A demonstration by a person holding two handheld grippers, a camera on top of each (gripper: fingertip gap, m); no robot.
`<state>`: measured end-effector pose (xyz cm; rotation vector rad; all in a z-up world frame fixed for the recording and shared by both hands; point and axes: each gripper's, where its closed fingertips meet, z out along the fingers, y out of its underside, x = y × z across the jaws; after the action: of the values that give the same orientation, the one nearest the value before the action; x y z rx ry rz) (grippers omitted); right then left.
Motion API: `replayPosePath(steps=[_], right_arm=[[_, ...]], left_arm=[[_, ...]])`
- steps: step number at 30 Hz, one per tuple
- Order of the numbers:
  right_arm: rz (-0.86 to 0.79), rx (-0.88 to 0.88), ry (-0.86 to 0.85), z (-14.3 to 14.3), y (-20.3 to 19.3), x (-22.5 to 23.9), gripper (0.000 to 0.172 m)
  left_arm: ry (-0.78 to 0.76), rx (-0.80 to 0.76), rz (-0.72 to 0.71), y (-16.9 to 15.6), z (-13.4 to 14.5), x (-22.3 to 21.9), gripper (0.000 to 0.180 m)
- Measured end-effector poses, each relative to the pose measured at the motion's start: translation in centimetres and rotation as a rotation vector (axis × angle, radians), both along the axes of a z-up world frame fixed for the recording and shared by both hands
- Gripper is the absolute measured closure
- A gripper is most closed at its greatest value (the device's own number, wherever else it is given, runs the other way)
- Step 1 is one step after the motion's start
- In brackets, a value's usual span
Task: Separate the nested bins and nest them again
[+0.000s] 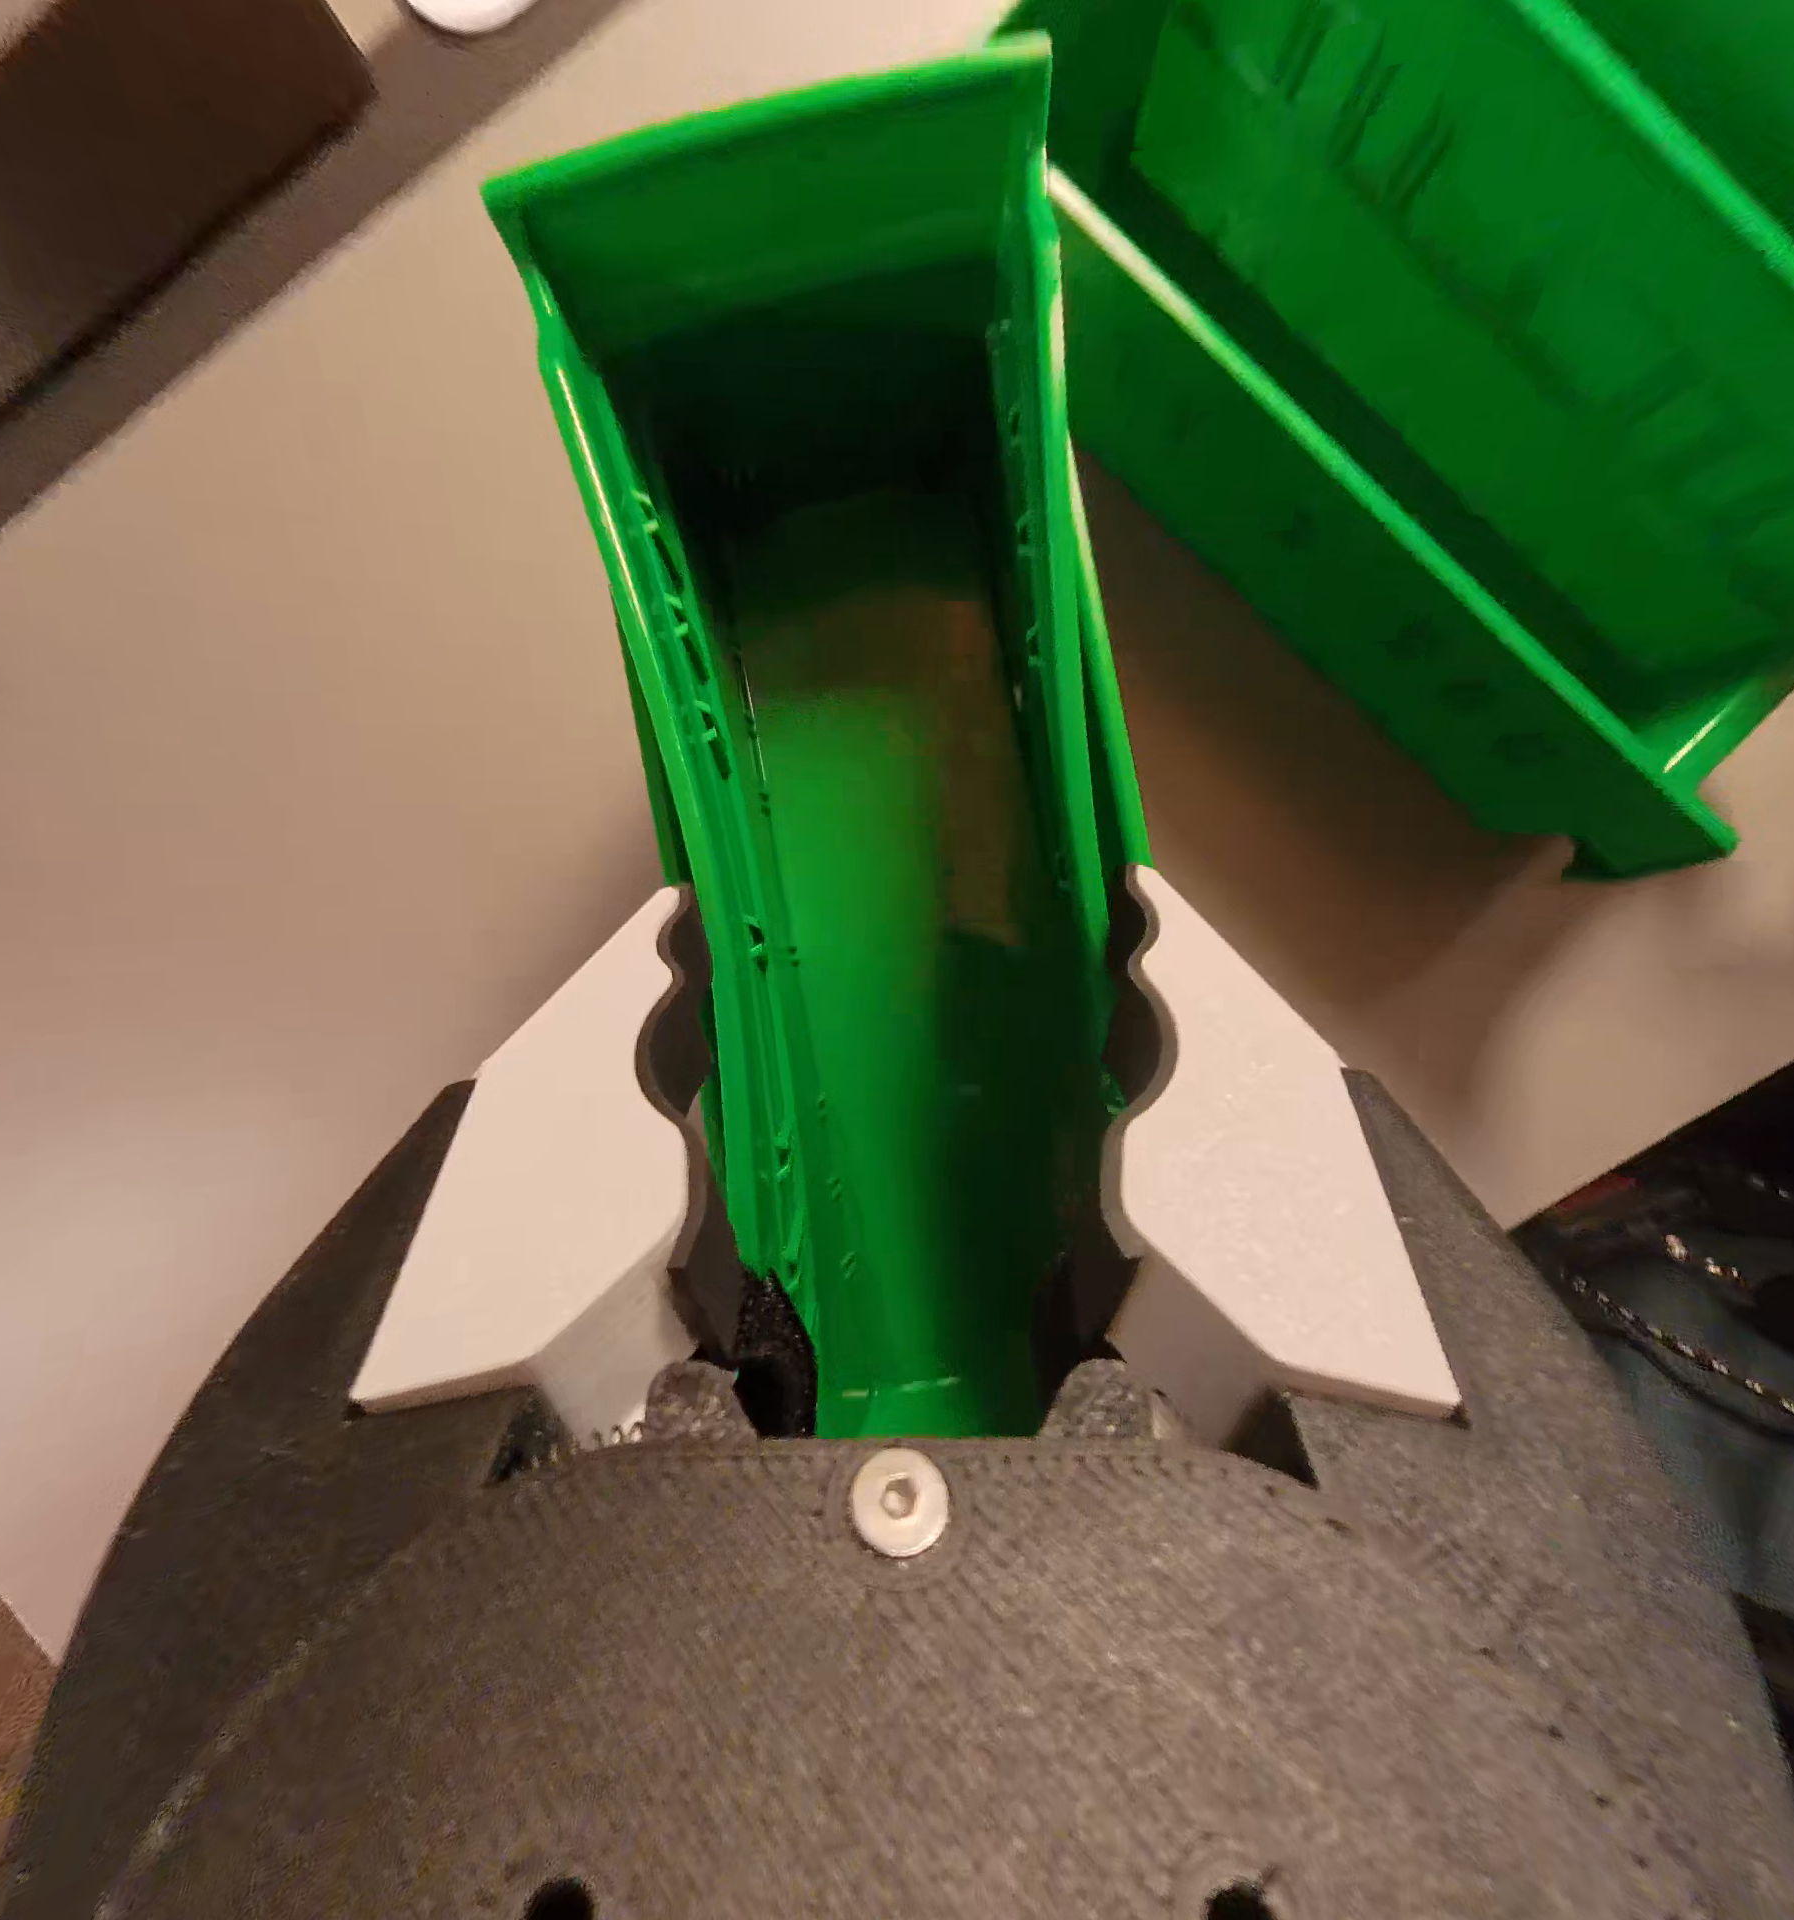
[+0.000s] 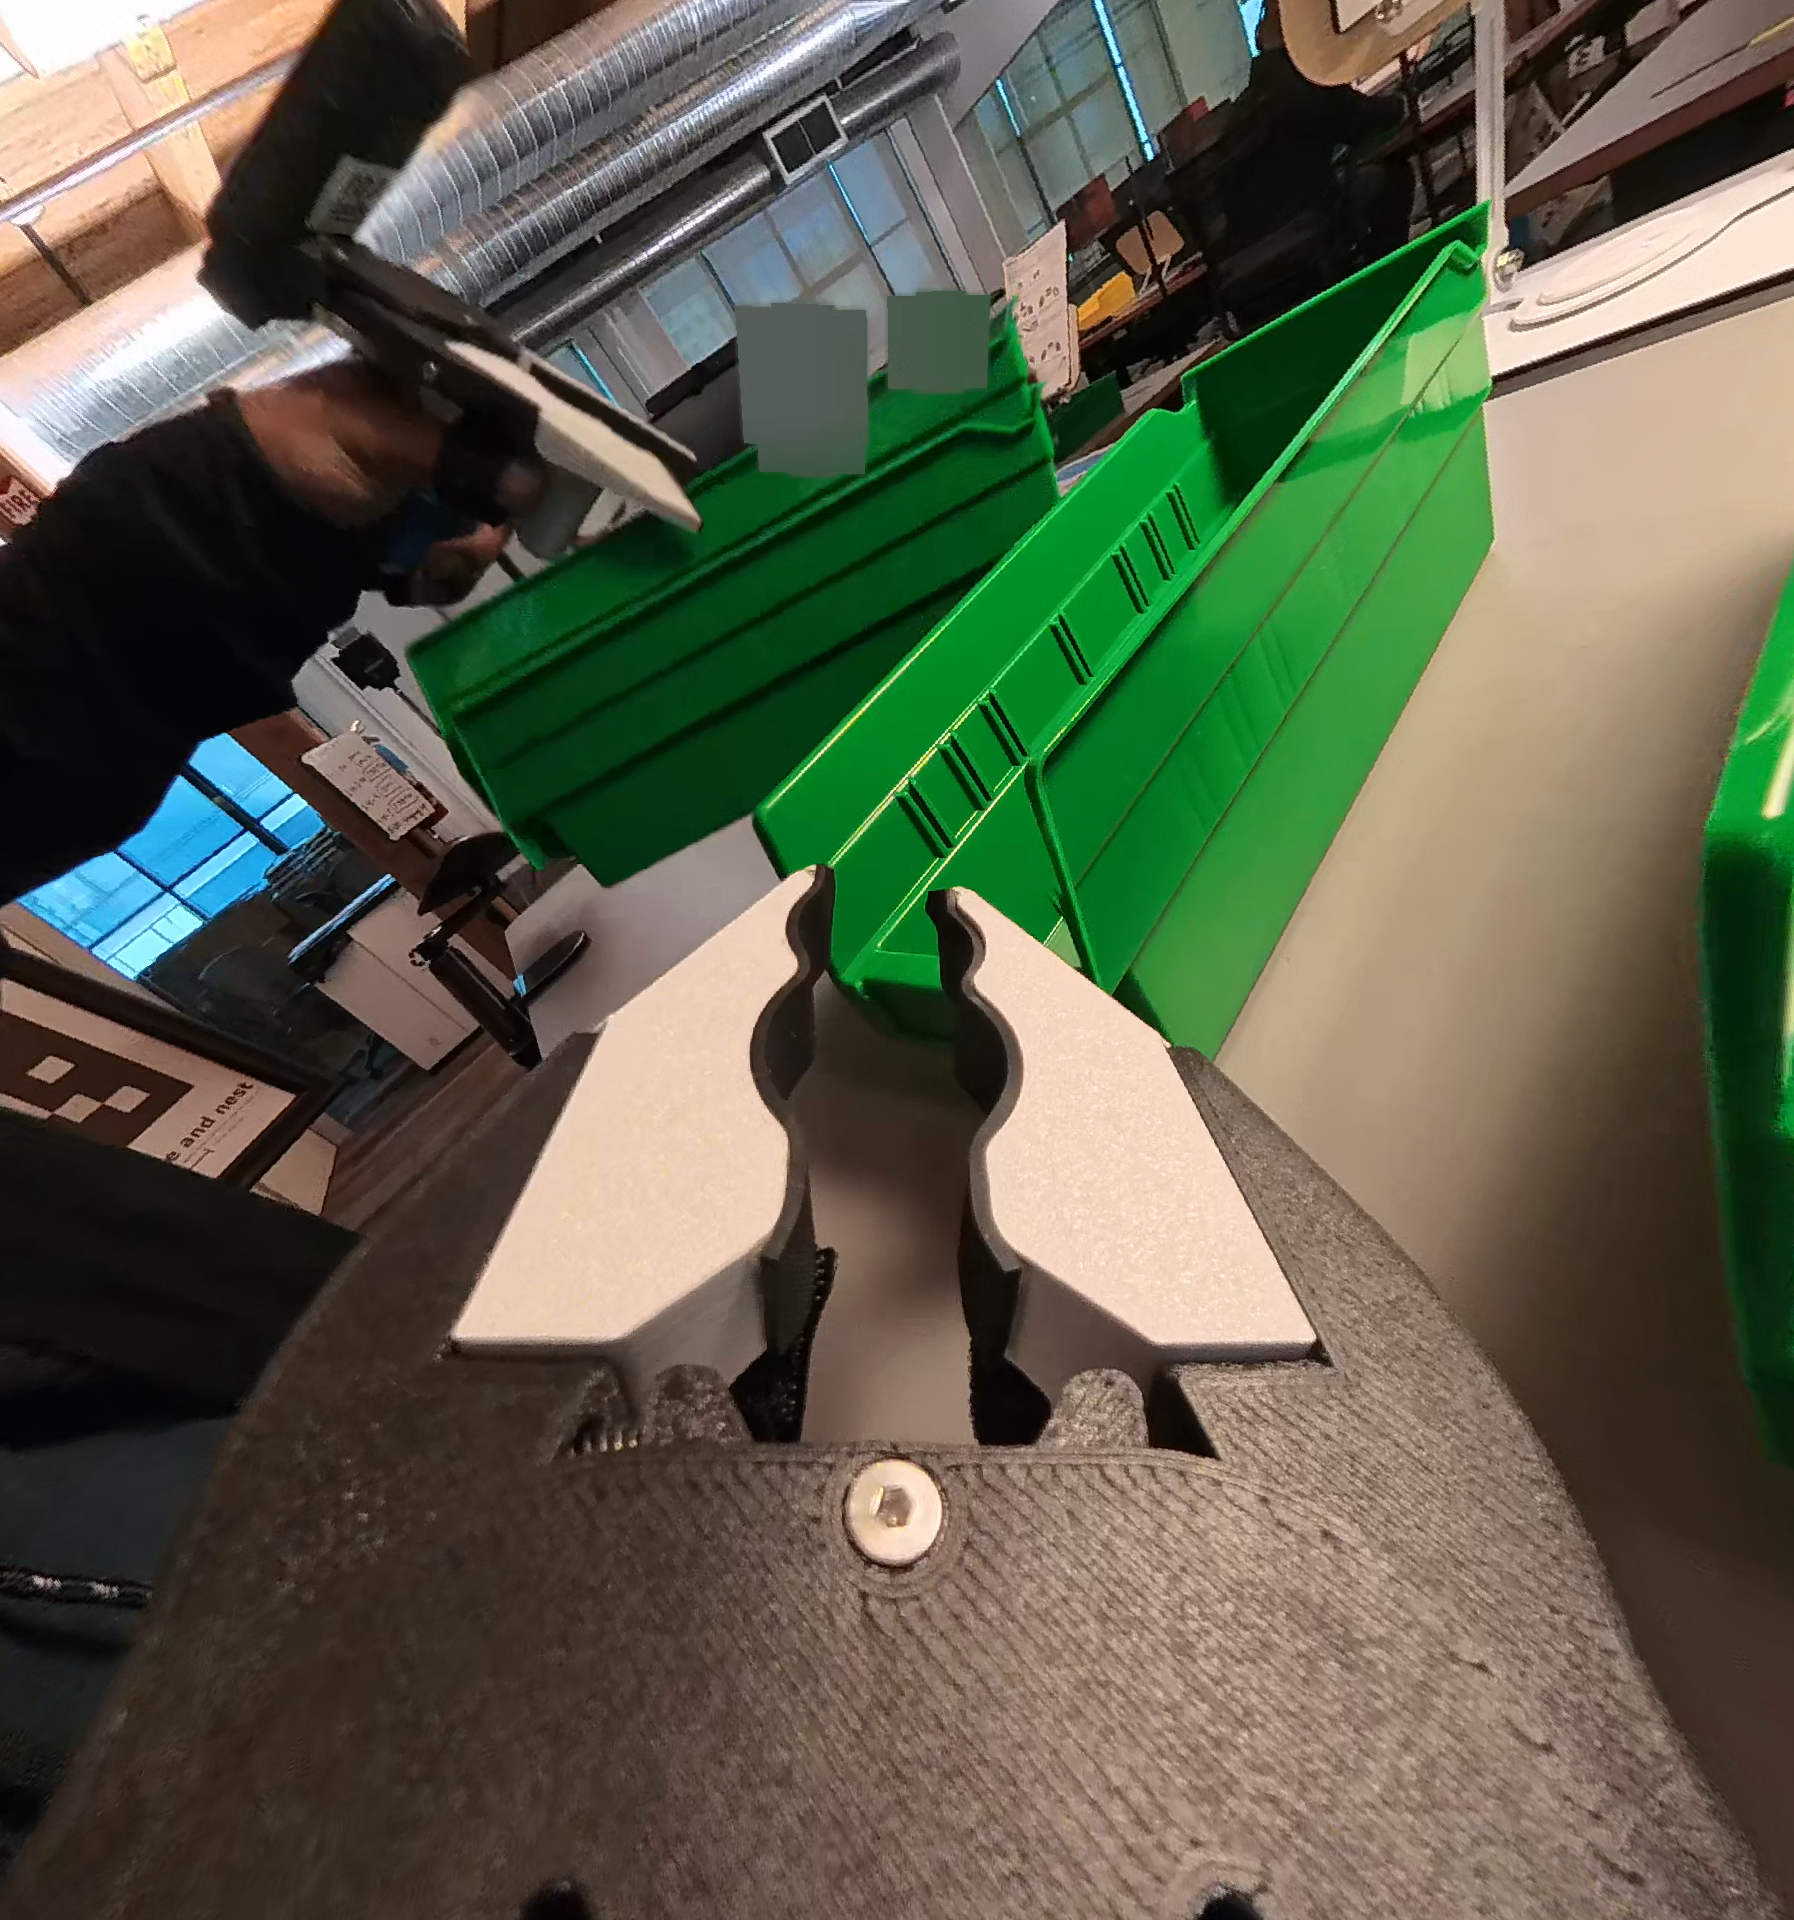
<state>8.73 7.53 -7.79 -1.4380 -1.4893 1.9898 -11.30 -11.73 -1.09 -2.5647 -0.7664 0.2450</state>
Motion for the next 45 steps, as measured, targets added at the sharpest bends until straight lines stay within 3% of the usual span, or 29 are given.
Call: replayPosePath(steps=[4, 9, 16, 20, 27, 32, 35, 45], right_arm=[[0.035, -0.004, 0.019, 0.3, -0.6, 0.5, 0.151], [0.153, -0.05, 0.034, 1.0, -3.6, 1.4, 0.151], [0.418, -0.091, 0.021, 1.5, -14.6, 2.4, 0.142], [0.519, -0.019, 0.0, 0.5, -19.6, 3.5, 0.14], [0.484, 0.005, -0.032, -0.3, -19.6, 3.0, 0.14], [0.459, 0.009, -0.035, -0.3, -18.6, 2.9, 0.14], [0.457, 0.003, -0.035, -0.3, -18.3, 3.0, 0.14], [0.415, 0.039, -0.033, -0.4, -16.3, 2.5, 0.14]], left_arm=[[-0.048, -0.046, -0.033, -0.3, -1.5, 1.2, 0.103], [-0.025, 0.005, -0.015, 0.3, -1.0, 0.5, 0.104], [-0.016, 0.08, -0.034, 1.6, -0.2, 0.8, 0.102], [-0.002, 0.075, -0.036, 1.2, -0.4, 0.8, 0.1], [0.085, 0.178, -0.026, 0.1, 5.5, 0.0, 0.1], [0.158, 0.191, 0.059, -3.6, 8.3, -2.4, 0.099], [0.142, 0.189, 0.127, -6.1, 6.9, -4.1, 0.098], [0.022, 0.137, 0.266, -11.3, -2.4, -8.5, 0.096]])
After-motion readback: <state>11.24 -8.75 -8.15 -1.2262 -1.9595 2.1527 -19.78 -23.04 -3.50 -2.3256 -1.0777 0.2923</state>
